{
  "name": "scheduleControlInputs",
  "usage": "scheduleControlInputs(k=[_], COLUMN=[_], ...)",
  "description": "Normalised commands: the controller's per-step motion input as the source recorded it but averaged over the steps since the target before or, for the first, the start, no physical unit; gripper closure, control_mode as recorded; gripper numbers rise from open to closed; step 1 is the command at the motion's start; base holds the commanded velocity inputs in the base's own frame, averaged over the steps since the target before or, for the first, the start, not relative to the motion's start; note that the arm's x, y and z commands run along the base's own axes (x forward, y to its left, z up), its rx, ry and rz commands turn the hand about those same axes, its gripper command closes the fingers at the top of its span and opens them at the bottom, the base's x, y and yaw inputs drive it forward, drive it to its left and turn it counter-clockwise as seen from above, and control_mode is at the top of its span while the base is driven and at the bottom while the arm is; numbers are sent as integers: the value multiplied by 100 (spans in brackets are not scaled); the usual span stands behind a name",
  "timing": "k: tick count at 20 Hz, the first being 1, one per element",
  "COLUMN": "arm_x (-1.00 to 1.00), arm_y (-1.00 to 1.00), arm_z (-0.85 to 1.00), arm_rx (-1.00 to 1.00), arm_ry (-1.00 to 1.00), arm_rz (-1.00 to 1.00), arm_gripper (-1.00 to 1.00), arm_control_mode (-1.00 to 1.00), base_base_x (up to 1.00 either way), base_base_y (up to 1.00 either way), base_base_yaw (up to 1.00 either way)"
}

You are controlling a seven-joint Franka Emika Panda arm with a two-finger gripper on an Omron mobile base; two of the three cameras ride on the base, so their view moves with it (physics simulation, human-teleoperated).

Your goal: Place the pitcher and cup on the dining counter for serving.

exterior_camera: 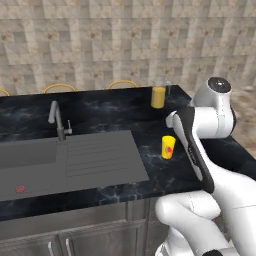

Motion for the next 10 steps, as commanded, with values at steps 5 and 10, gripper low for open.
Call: scheduleControlInputs(k=[5, 10], arm_x=[29, 36], arm_y=[-47, -38], arm_z=[-61, -56], arm_rx=[0, 0], arm_ry=[26, 16], arm_rz=[-1, -7], arm_gripper=[-100, -100], arm_control_mode=[-100, -100], base_base_x=[0, 0], base_base_y=[0, 0], base_base_yaw=[0, 0])
